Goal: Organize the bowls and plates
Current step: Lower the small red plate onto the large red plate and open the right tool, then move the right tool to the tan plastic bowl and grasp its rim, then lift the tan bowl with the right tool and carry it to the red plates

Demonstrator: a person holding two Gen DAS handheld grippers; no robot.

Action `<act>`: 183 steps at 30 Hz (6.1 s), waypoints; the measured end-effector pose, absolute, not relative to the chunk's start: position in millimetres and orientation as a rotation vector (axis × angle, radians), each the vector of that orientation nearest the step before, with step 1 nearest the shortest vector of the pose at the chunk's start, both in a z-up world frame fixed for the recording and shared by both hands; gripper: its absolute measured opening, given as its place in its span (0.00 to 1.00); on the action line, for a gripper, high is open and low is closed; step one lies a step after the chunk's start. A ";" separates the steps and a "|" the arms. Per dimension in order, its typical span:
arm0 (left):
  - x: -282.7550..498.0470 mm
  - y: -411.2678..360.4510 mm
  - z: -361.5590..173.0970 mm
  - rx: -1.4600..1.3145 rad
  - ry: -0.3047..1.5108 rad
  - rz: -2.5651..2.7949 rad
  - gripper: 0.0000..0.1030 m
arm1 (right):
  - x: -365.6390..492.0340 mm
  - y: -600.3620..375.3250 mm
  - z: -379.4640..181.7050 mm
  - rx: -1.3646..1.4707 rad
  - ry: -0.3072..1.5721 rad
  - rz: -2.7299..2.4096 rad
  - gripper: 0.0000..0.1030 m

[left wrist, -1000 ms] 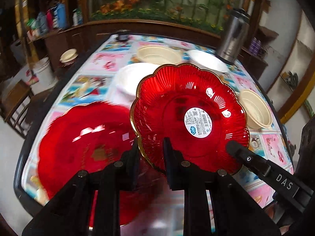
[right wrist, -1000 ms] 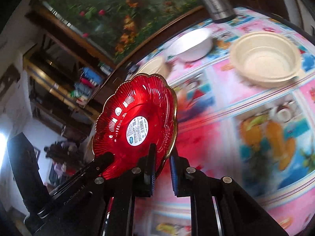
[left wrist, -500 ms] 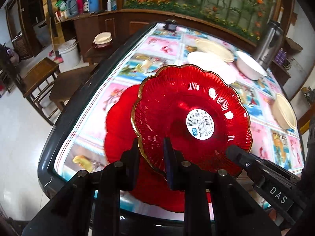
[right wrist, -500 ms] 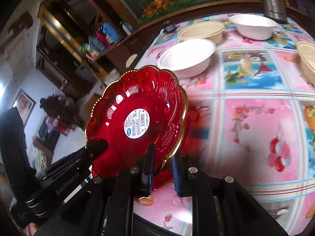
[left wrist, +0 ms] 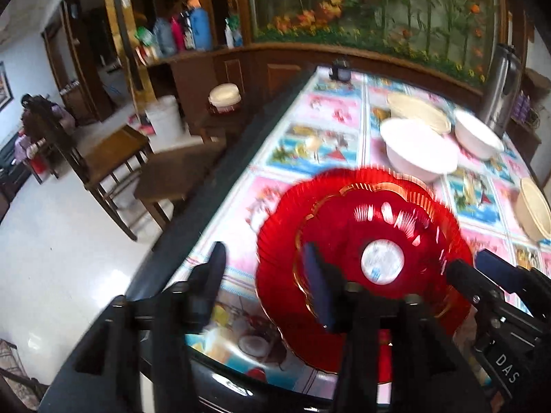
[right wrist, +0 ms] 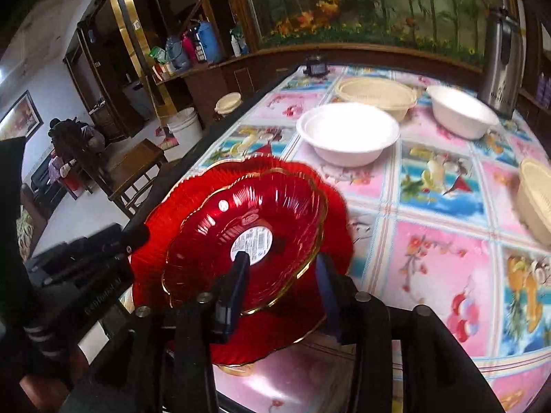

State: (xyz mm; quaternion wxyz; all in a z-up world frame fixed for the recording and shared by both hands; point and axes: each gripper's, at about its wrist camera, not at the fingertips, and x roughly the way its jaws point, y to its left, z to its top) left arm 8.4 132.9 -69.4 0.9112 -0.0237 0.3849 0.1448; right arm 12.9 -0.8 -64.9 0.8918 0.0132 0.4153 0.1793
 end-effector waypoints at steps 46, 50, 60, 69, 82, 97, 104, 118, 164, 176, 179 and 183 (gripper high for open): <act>29.6 21.1 -23.2 0.105 0.690 0.110 0.67 | 17.6 -124.5 -32.6 0.246 0.660 0.272 0.55; 48.4 -24.0 -30.2 0.126 0.743 -0.006 0.67 | 19.5 -162.2 -33.8 0.292 0.634 0.213 0.55; 59.4 -119.6 -61.6 0.209 0.875 -0.196 0.67 | 3.5 -291.2 -46.9 0.413 0.579 -0.063 0.59; 67.6 -151.5 -53.9 0.252 0.859 -0.200 0.67 | -3.1 -345.9 -57.4 0.485 0.563 -0.151 0.61; 143.7 -179.3 -41.2 0.158 0.879 -0.180 0.67 | 36.5 -365.8 -53.6 0.376 0.547 -0.169 0.70; 171.5 -230.9 -69.2 0.195 0.878 -0.172 0.67 | 66.8 -378.5 -85.1 0.414 0.577 -0.148 0.73; 168.0 -242.5 -71.7 0.215 0.831 -0.198 0.67 | 75.8 -380.4 -88.5 0.407 0.595 -0.166 0.73; 173.0 -248.8 -80.6 0.195 0.821 -0.240 0.67 | 80.9 -382.5 -89.3 0.400 0.591 -0.200 0.73; 162.3 -234.4 -116.0 0.196 0.954 -0.323 0.16 | 104.4 -370.4 -110.4 0.383 0.737 -0.151 0.16; 120.7 -144.8 -98.9 0.141 0.925 -0.195 0.17 | 83.5 -295.6 -99.2 0.352 0.704 -0.026 0.14; 107.6 -113.1 -88.6 0.115 0.903 -0.155 0.17 | 73.2 -265.2 -91.0 0.344 0.683 0.020 0.14; 90.7 -74.0 -77.8 0.066 0.878 -0.115 0.17 | 64.4 -228.2 -77.1 0.311 0.659 0.083 0.14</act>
